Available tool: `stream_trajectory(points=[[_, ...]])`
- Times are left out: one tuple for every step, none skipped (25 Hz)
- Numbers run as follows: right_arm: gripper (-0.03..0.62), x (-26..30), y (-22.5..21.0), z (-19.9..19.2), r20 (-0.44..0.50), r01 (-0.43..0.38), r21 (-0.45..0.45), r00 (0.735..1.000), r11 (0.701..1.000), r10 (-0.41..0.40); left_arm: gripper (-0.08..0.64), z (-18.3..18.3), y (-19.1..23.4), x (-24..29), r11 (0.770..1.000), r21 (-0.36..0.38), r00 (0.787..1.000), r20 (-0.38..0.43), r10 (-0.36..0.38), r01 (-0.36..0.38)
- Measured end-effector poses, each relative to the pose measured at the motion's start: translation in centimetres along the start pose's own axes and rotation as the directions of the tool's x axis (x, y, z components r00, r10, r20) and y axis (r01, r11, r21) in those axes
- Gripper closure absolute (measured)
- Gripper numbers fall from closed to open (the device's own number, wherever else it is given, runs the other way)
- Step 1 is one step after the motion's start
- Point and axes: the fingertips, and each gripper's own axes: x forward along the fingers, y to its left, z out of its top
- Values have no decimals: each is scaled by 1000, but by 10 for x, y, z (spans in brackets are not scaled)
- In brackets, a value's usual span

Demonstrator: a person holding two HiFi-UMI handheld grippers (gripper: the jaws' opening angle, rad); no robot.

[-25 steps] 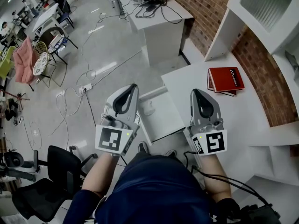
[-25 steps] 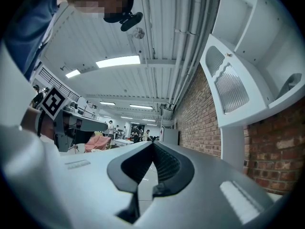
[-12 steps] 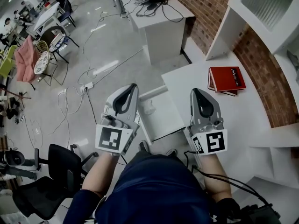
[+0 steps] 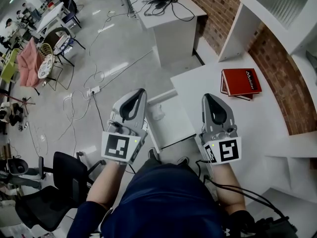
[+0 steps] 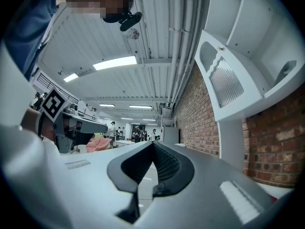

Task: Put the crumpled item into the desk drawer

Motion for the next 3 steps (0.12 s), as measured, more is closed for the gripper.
stream_trajectory(points=[[591,-1,-2,-2,-1,1,2,1000,1000,-1,557,-1,-2,1,1000,1,1000,-1,0,0],[591,-2,-4,-3,-2,1,4,1000,1000,-1,557,-2,-4,3,1000,2,1000,-2,0,0],[591,-3,-7,-5,-3,2,7,1000,1000,-2,557,-3,-5,5,1000,2,1000,-2,0,0]])
